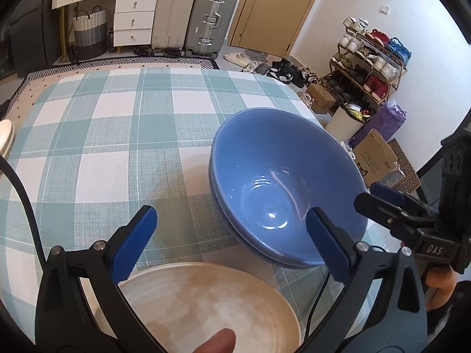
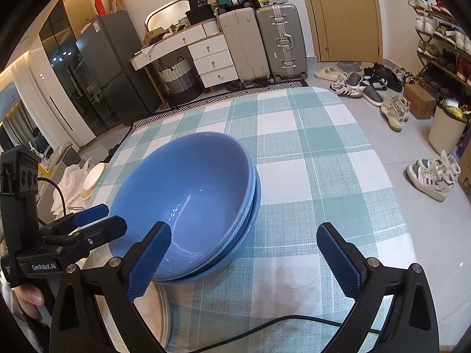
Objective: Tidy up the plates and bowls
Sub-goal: 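Open both grippers and regrip the rim of the three-bowl stack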
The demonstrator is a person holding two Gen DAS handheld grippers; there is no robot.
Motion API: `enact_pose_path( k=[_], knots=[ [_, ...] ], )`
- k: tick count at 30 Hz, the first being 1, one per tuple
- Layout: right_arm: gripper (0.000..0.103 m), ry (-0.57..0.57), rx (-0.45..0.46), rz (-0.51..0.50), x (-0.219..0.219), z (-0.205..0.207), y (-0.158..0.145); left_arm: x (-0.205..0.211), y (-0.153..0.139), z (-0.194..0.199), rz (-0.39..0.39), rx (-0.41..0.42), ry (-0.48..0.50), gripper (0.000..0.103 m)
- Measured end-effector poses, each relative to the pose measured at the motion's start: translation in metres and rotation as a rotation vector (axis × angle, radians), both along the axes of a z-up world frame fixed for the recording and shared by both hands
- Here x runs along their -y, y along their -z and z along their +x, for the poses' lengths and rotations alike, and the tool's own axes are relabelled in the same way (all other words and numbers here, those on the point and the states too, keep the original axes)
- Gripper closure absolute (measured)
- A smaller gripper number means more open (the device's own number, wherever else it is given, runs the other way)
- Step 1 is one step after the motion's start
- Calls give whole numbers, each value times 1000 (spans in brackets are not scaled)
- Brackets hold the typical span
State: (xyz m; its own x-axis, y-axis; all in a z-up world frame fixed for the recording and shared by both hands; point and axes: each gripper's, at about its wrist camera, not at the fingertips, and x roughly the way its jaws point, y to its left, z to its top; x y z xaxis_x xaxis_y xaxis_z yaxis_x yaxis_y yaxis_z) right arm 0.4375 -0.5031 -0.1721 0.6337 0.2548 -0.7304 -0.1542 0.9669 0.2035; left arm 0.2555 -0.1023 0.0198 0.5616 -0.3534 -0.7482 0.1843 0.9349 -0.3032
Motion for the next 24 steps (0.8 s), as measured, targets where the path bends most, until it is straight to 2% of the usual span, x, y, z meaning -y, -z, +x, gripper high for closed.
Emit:
enact_pose_path(
  k=[9,13,16,18,19,24],
  knots=[
    [3,-18,-9,54,-1,8,11,-10,12,12,-67,-30,-32,2],
    [11,-30,-14,77,-2,13,14,-13,18,17,-102,-48,-39,5],
    [21,-42,-35,94,-3,18,18,-11,20,20,-106,-49,-25,12],
    [25,-50,-40,101,-5,19,20,-9,20,21,-108,-49,-13,20],
    [28,-55,-42,105,-5,20,21,-8,21,21,-107,-52,-8,27],
    [33,-59,-40,110,-6,22,22,-3,22,23,-107,-55,17,40]
  ],
)
